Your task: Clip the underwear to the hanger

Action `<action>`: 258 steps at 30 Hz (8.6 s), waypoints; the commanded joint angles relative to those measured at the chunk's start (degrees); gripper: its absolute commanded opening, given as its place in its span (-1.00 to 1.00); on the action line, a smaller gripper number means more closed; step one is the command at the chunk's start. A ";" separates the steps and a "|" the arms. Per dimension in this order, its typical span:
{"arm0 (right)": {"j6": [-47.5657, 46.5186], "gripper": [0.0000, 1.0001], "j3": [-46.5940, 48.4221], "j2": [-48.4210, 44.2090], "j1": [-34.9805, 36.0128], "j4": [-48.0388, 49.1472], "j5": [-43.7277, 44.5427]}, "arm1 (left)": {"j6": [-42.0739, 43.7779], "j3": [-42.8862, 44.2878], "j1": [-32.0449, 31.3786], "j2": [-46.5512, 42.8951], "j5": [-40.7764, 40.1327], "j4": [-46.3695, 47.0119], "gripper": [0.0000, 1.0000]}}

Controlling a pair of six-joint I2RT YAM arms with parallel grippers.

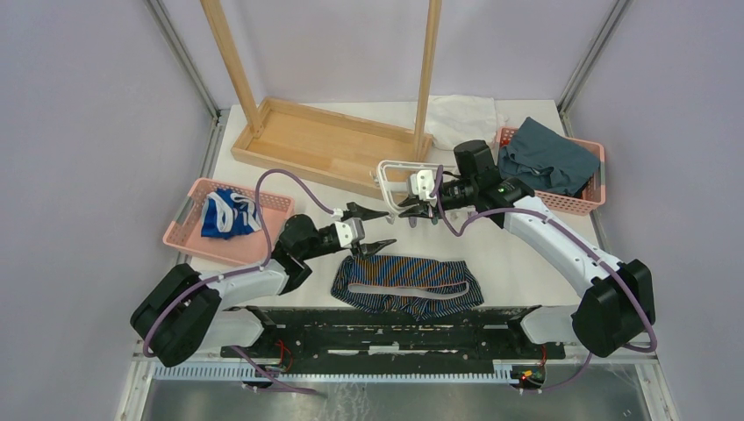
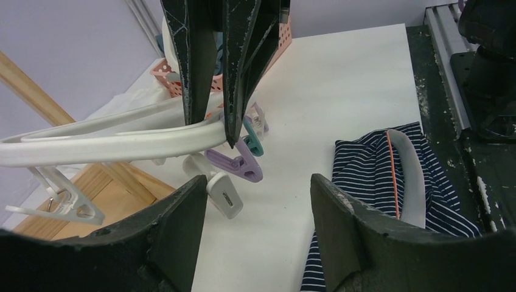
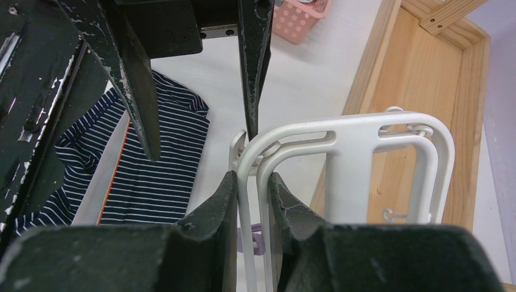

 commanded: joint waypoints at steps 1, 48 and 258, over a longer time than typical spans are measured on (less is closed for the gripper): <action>-0.06 -0.99 0.57 -1.83 -0.15 3.89 -2.11 | -1.68 0.96 0.30 -1.12 2.32 0.29 0.37; 0.04 -0.99 0.23 -2.01 -0.13 4.00 -2.12 | -3.36 2.40 0.30 -1.55 0.96 1.40 0.37; -1.11 -0.99 0.50 -1.81 -0.17 1.10 -2.56 | -6.44 7.61 5.40 3.73 20.37 -3.66 0.21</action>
